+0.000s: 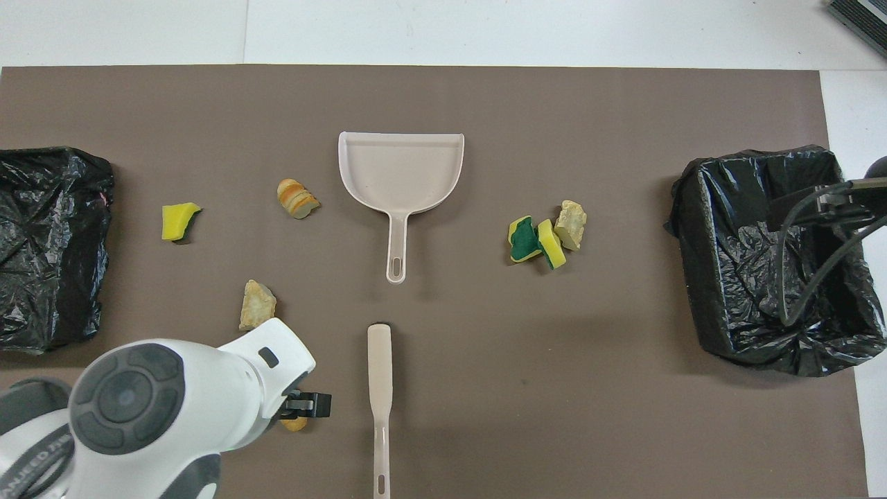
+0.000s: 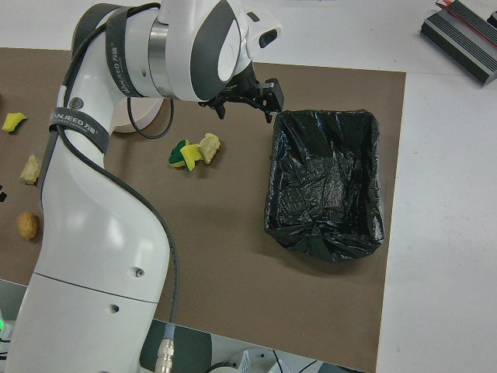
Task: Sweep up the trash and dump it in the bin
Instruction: 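Reach the left gripper to the beige brush handle and grasp it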
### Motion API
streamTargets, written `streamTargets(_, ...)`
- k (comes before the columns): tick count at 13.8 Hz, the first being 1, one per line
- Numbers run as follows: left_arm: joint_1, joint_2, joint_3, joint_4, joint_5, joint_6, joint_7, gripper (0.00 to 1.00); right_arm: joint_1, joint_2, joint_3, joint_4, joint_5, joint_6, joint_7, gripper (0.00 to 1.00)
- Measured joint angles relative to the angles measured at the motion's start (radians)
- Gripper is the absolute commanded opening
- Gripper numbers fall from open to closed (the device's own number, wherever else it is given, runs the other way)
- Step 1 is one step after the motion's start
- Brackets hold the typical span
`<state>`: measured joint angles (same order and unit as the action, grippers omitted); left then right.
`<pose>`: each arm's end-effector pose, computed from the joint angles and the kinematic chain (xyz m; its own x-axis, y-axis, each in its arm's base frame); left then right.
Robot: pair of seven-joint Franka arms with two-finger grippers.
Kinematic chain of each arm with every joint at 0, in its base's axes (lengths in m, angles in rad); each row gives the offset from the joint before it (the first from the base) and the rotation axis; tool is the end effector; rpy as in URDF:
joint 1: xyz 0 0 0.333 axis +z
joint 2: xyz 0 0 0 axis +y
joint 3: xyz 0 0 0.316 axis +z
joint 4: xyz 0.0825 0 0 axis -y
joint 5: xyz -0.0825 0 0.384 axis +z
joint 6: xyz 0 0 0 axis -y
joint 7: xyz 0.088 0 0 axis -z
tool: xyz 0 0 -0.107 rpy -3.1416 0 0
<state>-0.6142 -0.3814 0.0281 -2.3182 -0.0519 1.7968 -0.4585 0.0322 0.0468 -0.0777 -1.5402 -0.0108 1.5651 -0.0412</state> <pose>0.3473 -0.2350 0.4785 0.9820 -0.1129 -0.1517 -0.1156 -0.9933 -0.0092 0.5675 -0.0259 0.6122 0.9997 -0.0043 -0.0223 -0.0040 -0.9999 0.0135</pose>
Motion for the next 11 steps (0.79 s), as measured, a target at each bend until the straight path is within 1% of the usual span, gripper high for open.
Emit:
streamTargets(4, -0.163, 0.006, -0.001, -0.134, -0.001, 0.170, -0.143, 1.00, -0.001, 0.000, 0.000, 0.000, 0.000, 0.000, 0.000, 1.00)
streamTargets(7, -0.275, 0.063, -0.002, -0.210, -0.001, 0.329, -0.274, 1.00, 0.001, -0.002, 0.002, -0.007, -0.001, 0.008, 0.000, 1.00)
streamTargets(8, -0.298, 0.092, -0.001, -0.221, -0.001, 0.361, -0.293, 0.93, 0.001, -0.004, 0.003, -0.011, -0.001, 0.010, 0.000, 1.00)
streamTargets(9, -0.313, 0.120, -0.002, -0.224, -0.001, 0.380, -0.302, 0.78, 0.001, -0.008, 0.003, -0.016, -0.001, 0.012, 0.000, 1.00)
streamTargets(11, -0.321, 0.150, -0.001, -0.224, -0.001, 0.394, -0.304, 0.76, 0.001, -0.014, 0.003, -0.024, -0.001, 0.012, 0.000, 1.00)
